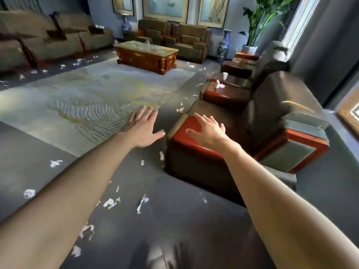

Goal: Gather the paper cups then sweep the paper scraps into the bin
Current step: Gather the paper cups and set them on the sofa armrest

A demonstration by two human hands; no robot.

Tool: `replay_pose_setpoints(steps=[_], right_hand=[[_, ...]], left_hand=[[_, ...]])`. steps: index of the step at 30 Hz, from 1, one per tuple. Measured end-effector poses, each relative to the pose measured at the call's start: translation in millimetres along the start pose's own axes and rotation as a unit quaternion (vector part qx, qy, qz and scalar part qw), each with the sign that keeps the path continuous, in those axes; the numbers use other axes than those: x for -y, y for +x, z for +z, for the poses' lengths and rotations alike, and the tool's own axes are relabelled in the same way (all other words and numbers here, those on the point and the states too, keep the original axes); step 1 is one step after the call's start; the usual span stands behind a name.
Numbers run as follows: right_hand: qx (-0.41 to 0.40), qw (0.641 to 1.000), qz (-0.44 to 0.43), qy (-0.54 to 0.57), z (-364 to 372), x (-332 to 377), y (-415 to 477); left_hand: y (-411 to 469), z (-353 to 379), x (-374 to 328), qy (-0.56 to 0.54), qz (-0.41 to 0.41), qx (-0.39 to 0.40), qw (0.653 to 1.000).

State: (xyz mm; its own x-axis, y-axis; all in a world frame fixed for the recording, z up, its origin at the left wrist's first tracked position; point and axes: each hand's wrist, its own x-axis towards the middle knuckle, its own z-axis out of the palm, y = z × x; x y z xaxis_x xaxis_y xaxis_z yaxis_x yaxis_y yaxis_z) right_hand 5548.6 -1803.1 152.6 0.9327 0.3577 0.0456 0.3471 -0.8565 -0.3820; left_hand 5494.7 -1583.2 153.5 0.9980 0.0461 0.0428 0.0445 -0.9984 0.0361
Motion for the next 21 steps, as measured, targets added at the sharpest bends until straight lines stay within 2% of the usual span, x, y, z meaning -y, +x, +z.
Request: replay_pose_setpoints(steps=[4, 10, 21], right_hand=[[-0.010, 1.000, 0.008, 0.001, 7, 17, 112], [-0.018, 0.998, 0.051, 0.025, 25, 5, 294], [-0.044, 0.983, 0.084, 0.154, 3, -6, 628]], left_hand=[[99, 2, 43, -0.001, 0.010, 0.019, 1.000], [281, 21, 101, -0.016, 0.025, 0.013, 0.999], [621, -14, 197, -0.104, 0.039, 0.005, 0.994]])
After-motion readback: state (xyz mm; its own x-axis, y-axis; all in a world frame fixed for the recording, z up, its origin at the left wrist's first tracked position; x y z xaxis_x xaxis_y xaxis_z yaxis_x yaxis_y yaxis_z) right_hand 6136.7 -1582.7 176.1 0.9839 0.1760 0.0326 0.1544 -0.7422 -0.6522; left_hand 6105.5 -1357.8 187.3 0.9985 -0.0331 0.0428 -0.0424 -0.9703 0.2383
